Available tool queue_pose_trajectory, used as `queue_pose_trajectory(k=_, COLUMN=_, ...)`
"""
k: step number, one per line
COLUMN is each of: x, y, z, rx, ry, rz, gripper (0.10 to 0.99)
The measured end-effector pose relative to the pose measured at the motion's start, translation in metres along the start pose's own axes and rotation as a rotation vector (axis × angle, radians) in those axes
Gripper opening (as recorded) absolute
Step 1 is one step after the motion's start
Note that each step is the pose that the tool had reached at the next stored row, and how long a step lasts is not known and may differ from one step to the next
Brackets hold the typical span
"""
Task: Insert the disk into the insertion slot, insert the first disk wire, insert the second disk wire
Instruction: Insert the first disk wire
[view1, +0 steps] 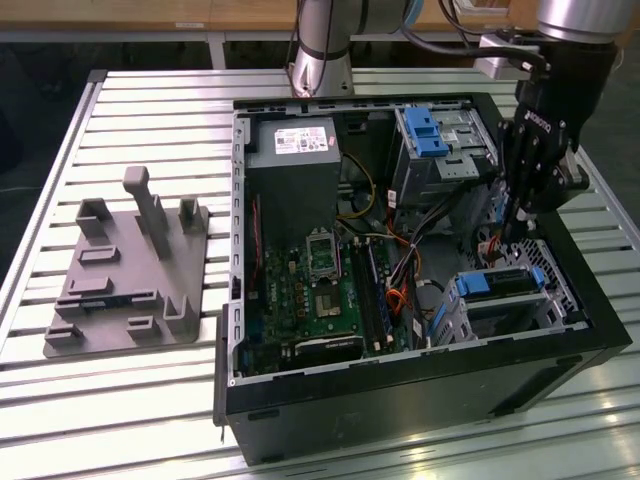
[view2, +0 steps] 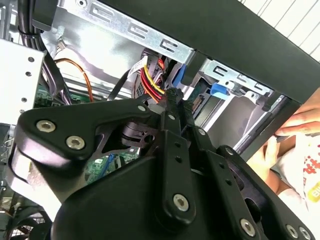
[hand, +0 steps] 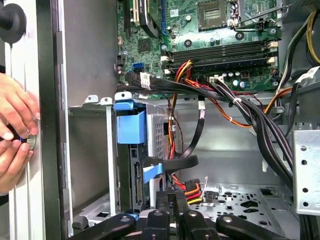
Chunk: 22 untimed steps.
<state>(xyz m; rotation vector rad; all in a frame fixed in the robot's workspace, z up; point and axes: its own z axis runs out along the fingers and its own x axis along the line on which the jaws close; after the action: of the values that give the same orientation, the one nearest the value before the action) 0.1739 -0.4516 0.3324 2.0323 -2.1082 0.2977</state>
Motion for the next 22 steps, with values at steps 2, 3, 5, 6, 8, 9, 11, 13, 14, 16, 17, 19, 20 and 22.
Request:
queue_pose_trajectory(k=2, x=-0.0002, y=0.0, z=0.0005, rx=0.0, ry=0.002, rz=0.0, gripper=0.173)
queue_pose_trajectory(k=3, x=-0.0002, y=0.0, z=0.0005, rx=0.0, ry=0.002, rz=0.0, gripper=0.173)
queue_pose_trajectory(k=5, x=-0.0002, y=0.0, z=0.0006, rx=0.0, ry=0.002, rz=0.0, gripper=0.173)
queue_pose_trajectory(k=6, x=-0.0002, y=0.0, z=0.0006, rx=0.0, ry=0.0018, rz=0.0, gripper=0.173)
queue_pose_trajectory(k=8, x=-0.0001, y=0.0, z=0.0003, rx=0.0, ry=0.0019, rz=0.0, gripper=0.173)
queue_pose_trajectory(k=9, x=0.0002, y=0.0, z=-0.0007, rx=0.0, ry=0.0017, rz=0.0, gripper=0.173)
queue_pose_trajectory(k=11, x=0.0013, y=0.0, z=-0.0045, rx=0.0, ry=0.0015, rz=0.0, gripper=0.173)
queue_pose_trajectory(k=13, x=0.0029, y=0.0001, z=-0.0084, rx=0.0, ry=0.0016, rz=0.0, gripper=0.173)
queue_pose_trajectory(k=14, x=0.0048, y=0.0002, z=-0.0085, rx=0.0, ry=0.0, rz=0.0, gripper=0.173)
queue_pose_trajectory(k=16, x=0.0086, y=0.0001, z=-0.0078, rx=0.0, ry=-0.0107, rz=0.0, gripper=0.173)
queue_pose_trajectory(k=17, x=0.0103, y=0.0001, z=-0.0074, rx=-0.001, ry=-0.0203, rz=0.0, gripper=0.173)
queue_pose_trajectory(k=19, x=0.0134, y=0.0, z=-0.0064, rx=-0.002, ry=-0.0451, rz=0.0, gripper=0.173)
queue_pose_trajectory(k=20, x=0.0149, y=0.0, z=-0.0061, rx=-0.002, ry=-0.0595, rz=0.0, gripper=0.173)
queue_pose_trajectory(k=22, x=0.0181, y=-0.0001, z=-0.0051, rx=-0.003, ry=-0.0894, rz=0.0, gripper=0.173)
